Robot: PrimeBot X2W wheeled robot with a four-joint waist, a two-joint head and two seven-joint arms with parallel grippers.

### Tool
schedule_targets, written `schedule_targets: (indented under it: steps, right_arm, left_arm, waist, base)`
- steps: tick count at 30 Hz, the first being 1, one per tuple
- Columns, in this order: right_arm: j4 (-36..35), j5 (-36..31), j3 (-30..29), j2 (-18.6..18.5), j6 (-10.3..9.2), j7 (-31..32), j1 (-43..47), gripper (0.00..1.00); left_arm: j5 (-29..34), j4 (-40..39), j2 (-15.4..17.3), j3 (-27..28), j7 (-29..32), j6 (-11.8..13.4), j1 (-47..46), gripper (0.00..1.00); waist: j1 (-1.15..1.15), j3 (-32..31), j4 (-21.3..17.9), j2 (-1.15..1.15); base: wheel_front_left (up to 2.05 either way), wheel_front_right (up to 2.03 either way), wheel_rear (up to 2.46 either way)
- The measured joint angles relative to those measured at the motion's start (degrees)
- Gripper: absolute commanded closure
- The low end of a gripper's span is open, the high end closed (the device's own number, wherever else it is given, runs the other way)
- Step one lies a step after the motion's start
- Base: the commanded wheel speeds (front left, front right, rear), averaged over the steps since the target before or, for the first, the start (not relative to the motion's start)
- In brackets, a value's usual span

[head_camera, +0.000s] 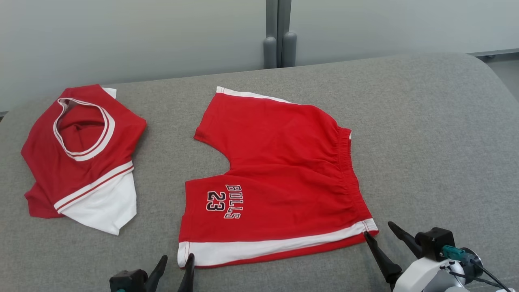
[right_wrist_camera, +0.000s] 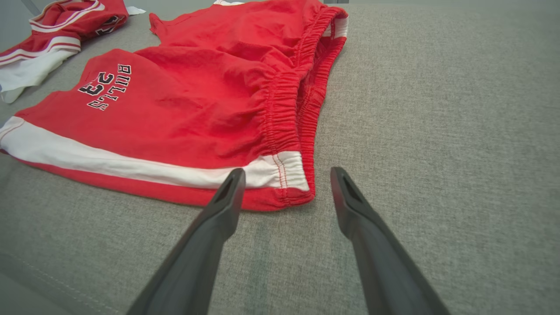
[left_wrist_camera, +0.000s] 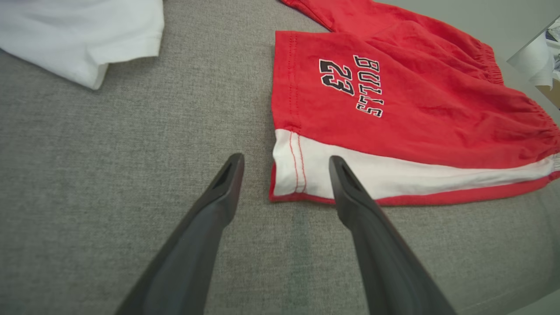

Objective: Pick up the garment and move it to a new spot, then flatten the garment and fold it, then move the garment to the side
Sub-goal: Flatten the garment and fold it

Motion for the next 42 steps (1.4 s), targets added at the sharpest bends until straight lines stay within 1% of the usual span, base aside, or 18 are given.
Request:
schedule_targets:
  steps: [11, 13, 14, 15, 16, 18, 20, 21, 29, 31, 32, 33, 34, 35, 36, 37, 42]
  right_arm:
    - [2.8, 0.0, 1.5, 0.2, 0.82, 0.0, -3.1, 0.0]
    - [3.6, -0.2, 2.2, 0.1, 1.27, 0.0, -3.8, 0.0]
    - [3.8, -0.4, 2.5, 0.2, 1.3, 0.0, -4.2, 0.0]
    - [4.0, -0.5, 2.8, 0.2, 1.31, 0.0, -4.5, 0.0]
    - [4.3, -0.5, 3.1, 0.1, 1.33, 0.0, -5.0, 0.0]
    - [5.0, -0.7, 3.7, 0.0, 1.79, 0.4, -5.7, 0.0]
    - [6.1, -1.2, 4.7, -0.2, 1.8, 0.7, -6.6, 0.0]
    - [6.5, -1.3, 4.9, -0.3, 1.81, 0.8, -6.9, 0.0]
    - [8.9, -1.5, 7.1, -0.4, 2.32, 1.3, -9.7, 0.0]
    - [9.3, -1.4, 7.4, -0.4, 2.33, 1.5, -10.0, 0.16]
    - [9.6, -1.4, 7.7, -0.4, 2.33, 1.5, -10.1, 0.38]
    - [9.9, -1.4, 8.0, -0.4, 2.33, 1.7, -10.2, 0.53]
    - [10.2, -1.4, 8.3, -0.3, 2.34, 1.7, -10.4, 0.6]
    - [10.4, -1.3, 8.4, -0.3, 2.36, 1.7, -10.7, 0.71]
    - [10.6, -1.1, 8.4, -0.3, 2.38, 1.7, -11.1, 0.8]
    - [10.7, -0.7, 8.5, -0.4, 2.38, 1.7, -11.4, 1.0]
    - [9.8, 2.3, 8.4, 0.2, 2.4, -0.2, -12.2, 1.0]
  left_arm:
    - [-0.8, 3.5, -0.2, -1.5, 0.7, -1.5, -3.1, 0.0]
    - [-0.8, 4.1, -0.2, -1.6, 0.7, -1.6, -3.5, 0.09]
    - [-0.8, 4.1, -0.2, -1.7, 0.7, -1.7, -3.9, 0.23]
    - [-0.8, 4.2, -0.2, -1.7, 0.7, -1.7, -4.3, 0.31]
    - [-0.9, 4.3, -0.2, -1.8, 0.7, -1.7, -4.7, 0.51]
    - [-1.3, 4.3, -0.2, -1.9, 0.6, -2.0, -5.3, 0.62]
    - [-1.9, 4.8, -0.2, -2.1, 0.6, -2.3, -6.0, 0.96]
    - [-1.9, 5.2, -0.2, -2.3, 0.6, -2.3, -6.2, 1.0]
    - [-2.3, 6.3, -0.3, -3.4, 0.1, -2.9, -7.5, 1.0]
    - [-2.3, 6.6, -0.3, -3.6, 0.1, -3.0, -7.6, 1.0]
    - [-2.4, 6.9, -0.3, -3.6, 0.0, -3.0, -7.6, 1.0]
    - [-2.7, 7.1, -0.3, -3.6, -0.1, -3.0, -7.6, 1.0]
    - [-2.9, 7.3, -0.3, -3.6, -0.1, -3.0, -7.6, 1.0]
    - [-3.1, 7.4, -0.3, -3.6, -0.1, -3.0, -7.7, 1.0]
    - [-3.4, 7.4, -0.3, -3.5, -0.4, -3.0, -7.7, 1.0]
    - [-3.4, 7.5, -0.3, -3.5, -0.4, -3.0, -7.7, 1.0]
    - [-4.8, 7.4, -0.3, -3.3, -1.0, -3.6, -7.8, 1.0]
  waist:
    - [0.0, 1.5, -0.9, 0.0]
    - [0.0, 1.6, -0.9, 0.0]
    - [0.0, 1.7, -0.8, 0.0]
    - [0.0, 1.8, -0.8, 0.0]
    - [0.0, 1.8, -0.8, 0.0]
    - [0.0, 2.0, -0.7, 0.0]
    - [0.0, 2.2, -0.5, 0.0]
    - [0.0, 2.3, -0.5, 0.0]
    - [0.0, 2.9, 0.2, 0.0]
    - [0.0, 3.0, 0.5, 0.0]
    - [0.0, 3.1, 0.6, 0.0]
    - [0.0, 3.2, 0.7, 0.0]
    - [0.0, 3.3, 0.8, 0.0]
    - [0.0, 3.3, 0.9, 0.0]
    - [0.0, 3.4, 1.0, 0.0]
    - [0.0, 3.4, 1.1, 0.0]
    - [0.0, 3.5, 1.3, 0.0]
  base:
    - [0.0, 0.0, 0.0]
    - [0.0, 0.0, 0.0]
    - [0.0, 0.0, 0.0]
    - [0.0, 0.0, 0.0]
    - [0.0, 0.0, 0.0]
    - [0.0, 0.0, 0.0]
    - [0.0, 0.0, 0.0]
    - [0.0, 0.0, 0.0]
    - [0.0, 0.0, 0.0]
    - [0.0, 0.0, 0.0]
    - [0.0, 0.0, 0.0]
    - [0.0, 0.0, 0.0]
    - [0.0, 0.0, 0.0]
    - [0.0, 0.0, 0.0]
    - [0.0, 0.0, 0.0]
    - [0.0, 0.0, 0.0]
    - [0.0, 0.0, 0.0]
